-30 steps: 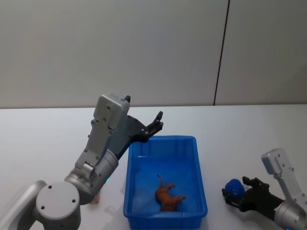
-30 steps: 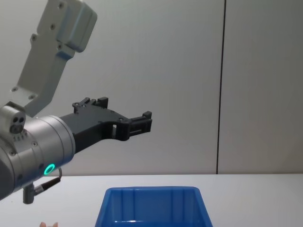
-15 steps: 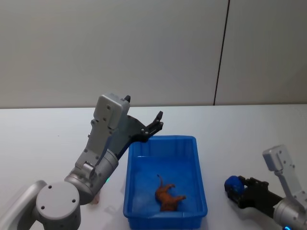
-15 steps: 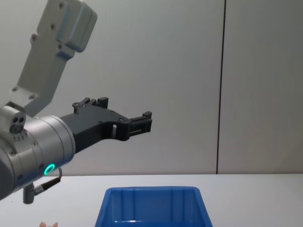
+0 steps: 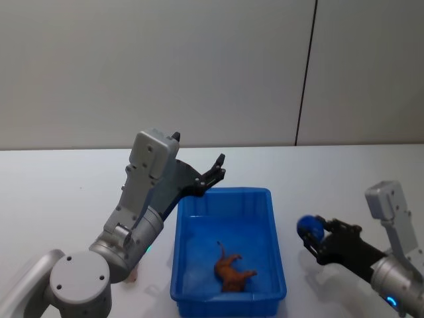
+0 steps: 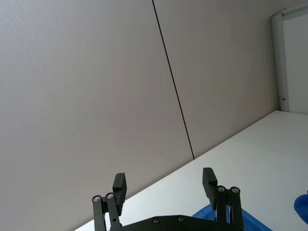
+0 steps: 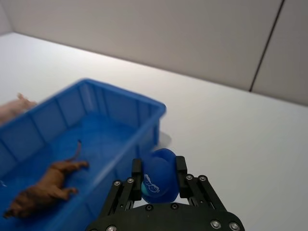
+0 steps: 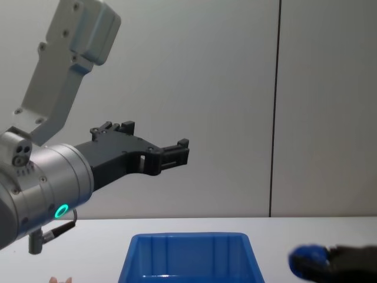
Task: Pick up the two dolls from the table and place them into the box.
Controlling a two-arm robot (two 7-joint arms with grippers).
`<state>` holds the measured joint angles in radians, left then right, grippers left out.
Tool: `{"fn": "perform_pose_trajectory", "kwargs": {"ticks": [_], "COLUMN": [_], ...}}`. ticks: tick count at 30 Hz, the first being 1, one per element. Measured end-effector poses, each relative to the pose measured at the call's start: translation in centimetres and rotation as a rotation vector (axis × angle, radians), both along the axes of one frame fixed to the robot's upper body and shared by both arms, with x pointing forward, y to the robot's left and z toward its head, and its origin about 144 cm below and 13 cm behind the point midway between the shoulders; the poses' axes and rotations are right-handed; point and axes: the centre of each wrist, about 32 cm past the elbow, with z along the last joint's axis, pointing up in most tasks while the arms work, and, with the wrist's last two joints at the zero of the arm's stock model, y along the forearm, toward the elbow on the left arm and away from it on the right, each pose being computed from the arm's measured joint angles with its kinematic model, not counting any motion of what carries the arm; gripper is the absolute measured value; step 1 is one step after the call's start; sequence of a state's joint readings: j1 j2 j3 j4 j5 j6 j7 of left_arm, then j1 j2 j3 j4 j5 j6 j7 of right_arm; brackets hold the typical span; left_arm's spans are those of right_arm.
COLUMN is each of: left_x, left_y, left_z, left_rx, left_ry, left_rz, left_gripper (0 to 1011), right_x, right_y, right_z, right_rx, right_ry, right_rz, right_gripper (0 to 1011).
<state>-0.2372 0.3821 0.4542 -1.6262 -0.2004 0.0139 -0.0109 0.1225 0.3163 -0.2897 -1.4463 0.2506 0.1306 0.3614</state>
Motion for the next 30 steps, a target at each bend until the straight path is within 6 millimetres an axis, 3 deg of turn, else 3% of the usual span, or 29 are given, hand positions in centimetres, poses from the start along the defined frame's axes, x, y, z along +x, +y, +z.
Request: {"fn": "perform_pose_trajectory", "kwargs": {"ticks": [10, 17, 20, 30], "left_x": [0.0, 0.0, 0.0, 0.0], "left_y": [0.0, 0.0, 0.0, 0.0], "left_z": [0.0, 0.0, 0.0, 0.0], "left_rx": [0.0, 0.0, 0.0, 0.0], "left_ry": [0.0, 0.0, 0.0, 0.0], "left_rz": [0.0, 0.0, 0.0, 0.0], "left_gripper": [1001, 1001, 1001, 1001], "right_x": [-0.3, -0.7, -0.7, -0.3], "right_y": [2.4, 4.5, 5.3, 6.7], "right_z": [2.9, 3.9, 4.1, 4.3], "right_rx": [0.071, 0.085, 0.08, 0.053], "right_ry": [-0.087, -0.093, -0.091, -0.09], "right_rz": [0.12, 0.209, 0.238, 0.276], "right_gripper": [342, 330, 473, 770]}}
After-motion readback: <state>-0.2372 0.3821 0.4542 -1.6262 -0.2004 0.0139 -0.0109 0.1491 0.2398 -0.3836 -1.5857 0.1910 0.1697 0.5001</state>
